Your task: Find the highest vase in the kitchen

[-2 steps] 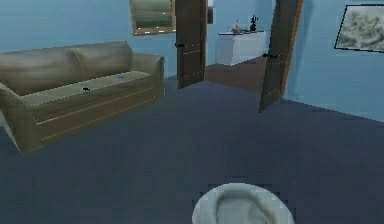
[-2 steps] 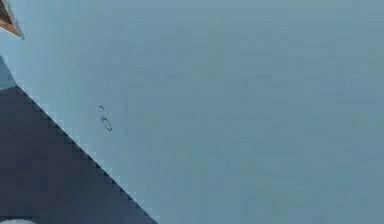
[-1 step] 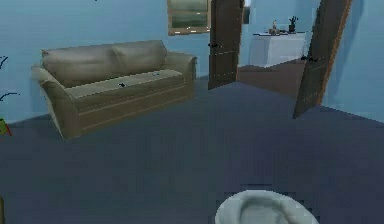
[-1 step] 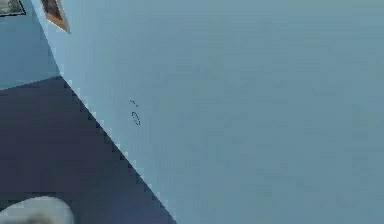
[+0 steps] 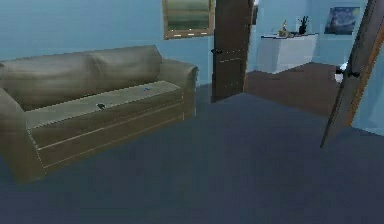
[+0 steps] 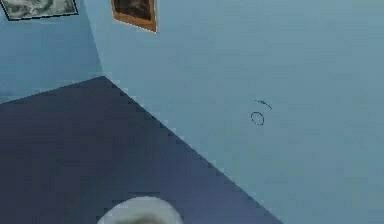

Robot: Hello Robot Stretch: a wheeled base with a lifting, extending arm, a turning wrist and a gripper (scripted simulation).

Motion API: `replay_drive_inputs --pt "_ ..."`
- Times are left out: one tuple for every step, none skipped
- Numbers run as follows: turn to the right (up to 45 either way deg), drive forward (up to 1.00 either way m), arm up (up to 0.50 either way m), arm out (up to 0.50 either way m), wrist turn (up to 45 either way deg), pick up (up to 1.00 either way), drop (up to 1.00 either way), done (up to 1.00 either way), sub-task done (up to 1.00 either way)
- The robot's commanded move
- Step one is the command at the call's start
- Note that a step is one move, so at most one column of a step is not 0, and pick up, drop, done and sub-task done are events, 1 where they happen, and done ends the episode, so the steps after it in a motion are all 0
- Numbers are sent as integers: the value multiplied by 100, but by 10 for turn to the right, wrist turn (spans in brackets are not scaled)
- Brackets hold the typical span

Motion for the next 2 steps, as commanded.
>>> replay_drive_inputs --pt "240 0 0 0 0 0 0 0 0" --pt "0 100 0 0 0 0 0 0 0"
